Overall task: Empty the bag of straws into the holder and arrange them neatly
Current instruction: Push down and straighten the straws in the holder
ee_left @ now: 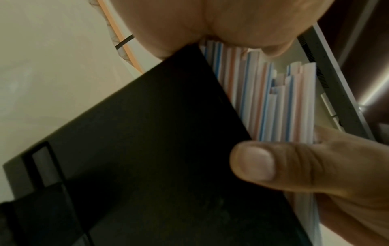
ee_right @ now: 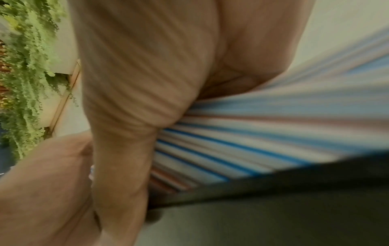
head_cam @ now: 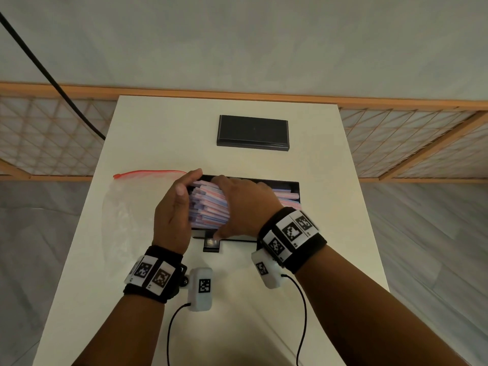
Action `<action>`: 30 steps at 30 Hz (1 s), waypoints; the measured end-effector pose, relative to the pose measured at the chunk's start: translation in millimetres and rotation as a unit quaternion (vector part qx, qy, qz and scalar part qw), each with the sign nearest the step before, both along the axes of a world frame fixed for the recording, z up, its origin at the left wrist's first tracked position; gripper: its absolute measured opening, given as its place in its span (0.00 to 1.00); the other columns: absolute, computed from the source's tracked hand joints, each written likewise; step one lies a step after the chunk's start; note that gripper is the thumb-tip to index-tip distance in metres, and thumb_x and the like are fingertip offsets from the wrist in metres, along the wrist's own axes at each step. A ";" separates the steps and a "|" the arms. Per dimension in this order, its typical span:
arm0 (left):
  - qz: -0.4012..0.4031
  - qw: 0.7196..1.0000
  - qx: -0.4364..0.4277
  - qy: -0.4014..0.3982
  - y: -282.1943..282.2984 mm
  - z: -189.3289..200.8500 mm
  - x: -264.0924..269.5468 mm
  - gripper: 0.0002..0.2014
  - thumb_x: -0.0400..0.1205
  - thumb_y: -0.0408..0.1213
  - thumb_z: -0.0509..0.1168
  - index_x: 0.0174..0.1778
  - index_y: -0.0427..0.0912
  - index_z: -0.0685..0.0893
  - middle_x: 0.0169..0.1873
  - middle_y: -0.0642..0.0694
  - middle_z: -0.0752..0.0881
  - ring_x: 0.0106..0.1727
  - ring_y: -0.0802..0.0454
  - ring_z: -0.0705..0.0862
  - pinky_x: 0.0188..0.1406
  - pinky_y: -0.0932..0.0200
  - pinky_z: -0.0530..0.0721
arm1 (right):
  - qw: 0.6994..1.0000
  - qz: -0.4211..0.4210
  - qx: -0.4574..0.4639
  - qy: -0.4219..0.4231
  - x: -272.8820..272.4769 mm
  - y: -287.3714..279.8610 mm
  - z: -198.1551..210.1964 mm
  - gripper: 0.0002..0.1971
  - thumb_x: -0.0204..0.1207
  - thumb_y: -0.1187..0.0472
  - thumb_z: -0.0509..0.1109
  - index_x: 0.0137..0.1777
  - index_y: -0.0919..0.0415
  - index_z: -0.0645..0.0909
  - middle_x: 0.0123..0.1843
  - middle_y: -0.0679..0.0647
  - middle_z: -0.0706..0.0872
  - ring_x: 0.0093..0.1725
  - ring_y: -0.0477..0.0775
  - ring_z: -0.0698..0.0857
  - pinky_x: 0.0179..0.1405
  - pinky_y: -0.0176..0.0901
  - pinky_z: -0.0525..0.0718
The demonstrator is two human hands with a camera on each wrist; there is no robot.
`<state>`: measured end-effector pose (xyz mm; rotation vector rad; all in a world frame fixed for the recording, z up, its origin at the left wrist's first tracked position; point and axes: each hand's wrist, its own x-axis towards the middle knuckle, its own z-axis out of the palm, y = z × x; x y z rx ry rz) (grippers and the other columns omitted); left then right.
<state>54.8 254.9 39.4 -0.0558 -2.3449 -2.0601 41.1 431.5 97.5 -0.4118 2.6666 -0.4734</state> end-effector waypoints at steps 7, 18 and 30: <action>0.009 0.999 -0.009 0.032 2.6 -1.1 0.2 0.37 0.87 0.68 0.47 0.73 0.44 0.84 0.70 0.47 0.87 0.73 0.46 0.84 0.77 0.35 0.79 | 0.991 -0.006 -0.110 -0.074 -4.3 3.5 -9.2 0.54 0.56 0.44 0.90 0.80 0.50 0.65 0.68 0.51 0.83 0.62 0.53 0.84 0.63 0.57 0.86; -0.012 0.998 -0.043 0.048 1.2 2.7 -0.4 0.25 0.91 0.54 0.45 0.73 0.50 0.82 0.67 0.46 0.87 0.69 0.47 0.87 0.69 0.35 0.84 | 0.967 -0.002 -0.178 -0.183 -24.6 5.2 -5.5 0.48 0.52 0.46 0.92 0.73 0.44 0.73 0.63 0.42 0.85 0.62 0.46 0.83 0.70 0.53 0.82; -0.013 0.999 -0.005 0.037 1.5 -2.1 -1.3 0.34 0.86 0.69 0.45 0.75 0.52 0.81 0.72 0.43 0.85 0.74 0.41 0.84 0.75 0.30 0.80 | 0.999 -0.013 -0.046 -0.023 -9.1 -5.0 0.3 0.53 0.55 0.35 0.86 0.79 0.45 0.65 0.65 0.47 0.85 0.60 0.53 0.85 0.62 0.60 0.85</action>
